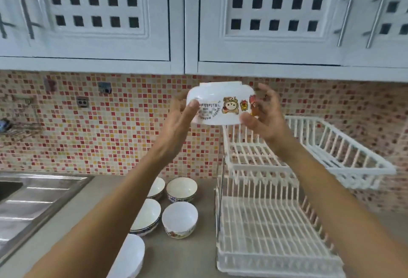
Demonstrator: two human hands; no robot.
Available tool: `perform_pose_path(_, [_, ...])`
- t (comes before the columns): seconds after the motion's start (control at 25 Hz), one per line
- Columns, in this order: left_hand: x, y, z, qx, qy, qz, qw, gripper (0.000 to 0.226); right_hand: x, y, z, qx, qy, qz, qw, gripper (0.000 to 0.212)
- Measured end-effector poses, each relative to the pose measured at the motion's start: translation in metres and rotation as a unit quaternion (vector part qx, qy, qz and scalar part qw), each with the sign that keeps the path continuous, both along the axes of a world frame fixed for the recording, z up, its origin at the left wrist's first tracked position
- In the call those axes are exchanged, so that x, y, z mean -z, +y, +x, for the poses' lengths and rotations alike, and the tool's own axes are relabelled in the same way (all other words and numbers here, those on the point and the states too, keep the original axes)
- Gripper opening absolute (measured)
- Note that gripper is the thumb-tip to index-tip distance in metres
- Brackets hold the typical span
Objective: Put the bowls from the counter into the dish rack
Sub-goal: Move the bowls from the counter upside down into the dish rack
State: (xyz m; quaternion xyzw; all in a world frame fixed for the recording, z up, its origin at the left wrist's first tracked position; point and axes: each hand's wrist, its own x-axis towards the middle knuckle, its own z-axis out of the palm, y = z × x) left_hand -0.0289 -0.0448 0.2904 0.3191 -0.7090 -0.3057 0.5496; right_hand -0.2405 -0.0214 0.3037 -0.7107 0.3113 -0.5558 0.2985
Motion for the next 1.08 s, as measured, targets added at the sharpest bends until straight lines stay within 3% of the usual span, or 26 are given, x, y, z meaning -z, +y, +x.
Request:
perform_pose_path(0.12, [-0.016,-0.015,-0.038,0.015,-0.062,0.033,0.997,0.073,-0.008,-0.014,-0.051,0.064,0.079,0.018,0.995,0.108])
perform_pose_path(0.2, [-0.02,-0.031,-0.067,-0.005,-0.061,0.081,0.995,0.066,-0.007,-0.027,-0.077,0.109,0.139,0.037,0.984,0.111])
perform_pose_path(0.48, [0.004,-0.108,-0.154,-0.001,-0.167,0.181,0.969,0.103,0.018,-0.095,-0.156,0.156,0.344,0.145,0.915,0.123])
perform_pose_path(0.56, [0.011,-0.124,-0.17,-0.015,-0.218,0.218,0.951,0.107,0.025,-0.118,-0.161,0.151,0.4,0.149,0.892,0.114])
perform_pose_path(0.68, [0.022,-0.15,-0.183,-0.043,-0.253,0.27,0.928,0.08,0.033,-0.145,-0.158,0.127,0.481,0.148,0.855,0.094])
perform_pose_path(0.8, [0.031,-0.169,-0.182,-0.031,-0.247,0.335,0.909,0.074,0.037,-0.158,-0.154,0.109,0.536,0.148,0.824,0.081])
perform_pose_path(1.08, [0.031,-0.171,-0.183,-0.008,-0.237,0.363,0.901,0.069,0.048,-0.175,-0.156,0.128,0.566,0.176,0.795,0.104])
